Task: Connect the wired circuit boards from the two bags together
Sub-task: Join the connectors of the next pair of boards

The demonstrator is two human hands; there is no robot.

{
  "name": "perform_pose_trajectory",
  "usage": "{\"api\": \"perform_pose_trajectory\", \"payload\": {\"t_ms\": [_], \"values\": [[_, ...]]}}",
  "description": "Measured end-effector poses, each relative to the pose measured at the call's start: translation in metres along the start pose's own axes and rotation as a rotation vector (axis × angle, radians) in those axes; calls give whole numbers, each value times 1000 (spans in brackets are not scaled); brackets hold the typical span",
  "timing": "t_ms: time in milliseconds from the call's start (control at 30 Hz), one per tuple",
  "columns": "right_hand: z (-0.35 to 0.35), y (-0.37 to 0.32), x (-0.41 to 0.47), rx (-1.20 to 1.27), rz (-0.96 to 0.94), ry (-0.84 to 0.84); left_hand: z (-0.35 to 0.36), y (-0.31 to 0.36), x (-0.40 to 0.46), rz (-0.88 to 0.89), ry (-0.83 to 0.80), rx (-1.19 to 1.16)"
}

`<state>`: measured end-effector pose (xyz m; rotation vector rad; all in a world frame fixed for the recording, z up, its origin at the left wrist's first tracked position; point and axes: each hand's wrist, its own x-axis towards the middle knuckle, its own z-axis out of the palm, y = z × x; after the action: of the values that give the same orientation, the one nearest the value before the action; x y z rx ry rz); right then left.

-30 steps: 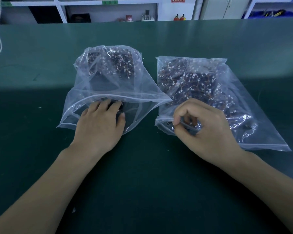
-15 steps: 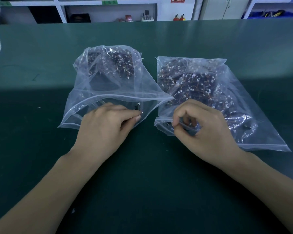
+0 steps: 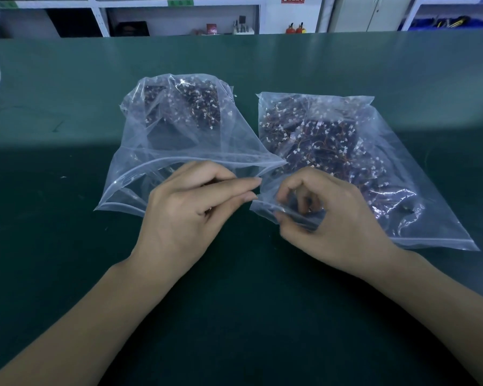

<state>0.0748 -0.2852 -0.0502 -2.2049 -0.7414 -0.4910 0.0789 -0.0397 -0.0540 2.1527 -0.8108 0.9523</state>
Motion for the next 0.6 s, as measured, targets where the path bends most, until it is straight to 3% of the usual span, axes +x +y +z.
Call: {"api": "perform_pose_trajectory", "payload": {"t_ms": [200, 400, 600], "values": [[0, -2, 0, 51, 52, 11, 2, 12, 0, -62, 2, -164], [2, 0, 3, 76, -118, 45, 6, 22, -1, -88, -34, -280], [3, -1, 2, 92, -167, 62, 4, 23, 2, -82, -2, -317]]}}
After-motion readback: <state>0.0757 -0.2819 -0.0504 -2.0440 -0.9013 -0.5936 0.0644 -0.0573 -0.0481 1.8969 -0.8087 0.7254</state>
